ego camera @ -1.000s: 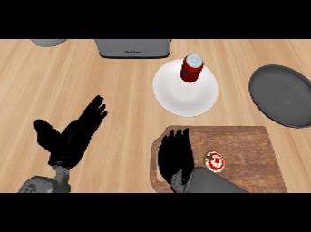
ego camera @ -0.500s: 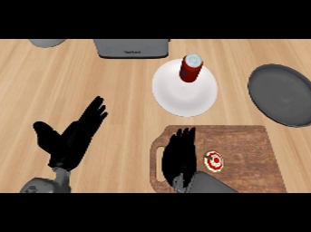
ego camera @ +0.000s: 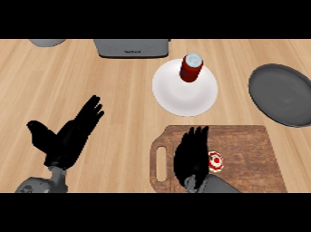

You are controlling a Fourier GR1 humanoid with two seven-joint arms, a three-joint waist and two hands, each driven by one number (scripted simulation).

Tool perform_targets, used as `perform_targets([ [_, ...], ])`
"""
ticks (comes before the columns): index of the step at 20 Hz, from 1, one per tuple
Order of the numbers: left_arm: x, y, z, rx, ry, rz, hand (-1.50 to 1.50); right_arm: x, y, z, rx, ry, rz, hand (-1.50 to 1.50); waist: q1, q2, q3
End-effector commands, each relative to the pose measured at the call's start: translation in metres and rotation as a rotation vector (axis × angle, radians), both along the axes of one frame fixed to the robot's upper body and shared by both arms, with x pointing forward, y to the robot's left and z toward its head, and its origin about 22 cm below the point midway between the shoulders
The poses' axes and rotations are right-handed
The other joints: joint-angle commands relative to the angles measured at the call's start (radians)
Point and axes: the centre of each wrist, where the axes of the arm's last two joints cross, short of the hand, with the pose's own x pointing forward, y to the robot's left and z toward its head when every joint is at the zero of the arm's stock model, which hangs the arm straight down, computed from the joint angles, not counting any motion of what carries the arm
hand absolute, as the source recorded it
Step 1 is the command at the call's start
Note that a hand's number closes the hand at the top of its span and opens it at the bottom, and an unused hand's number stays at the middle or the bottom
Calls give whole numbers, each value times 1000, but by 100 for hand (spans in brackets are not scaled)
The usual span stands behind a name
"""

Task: Pick the cupcake from the cutting board and place it in the pan

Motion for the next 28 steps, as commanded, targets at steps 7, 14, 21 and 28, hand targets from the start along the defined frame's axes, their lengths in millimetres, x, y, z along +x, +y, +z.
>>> perform_targets([
  [7, -4, -10, 1, -15, -8, -32, 0, 12, -26, -10, -68, -72, -5, 150, 9, 3, 1],
  [14, -5, -10, 2, -9, 14, -12, 0, 17, -16, -7, -142, -97, 137, 150, 10, 3, 1],
  [21, 2, 8, 6, -15, -3, 35, 0, -10, -55, 14, 376, -176, 126, 150, -35, -5, 4],
  [28, -14, 3, -2, -18, 17, 42, 0, -37, -111, 48, 775, -503, 142, 150, -53, -14, 5],
])
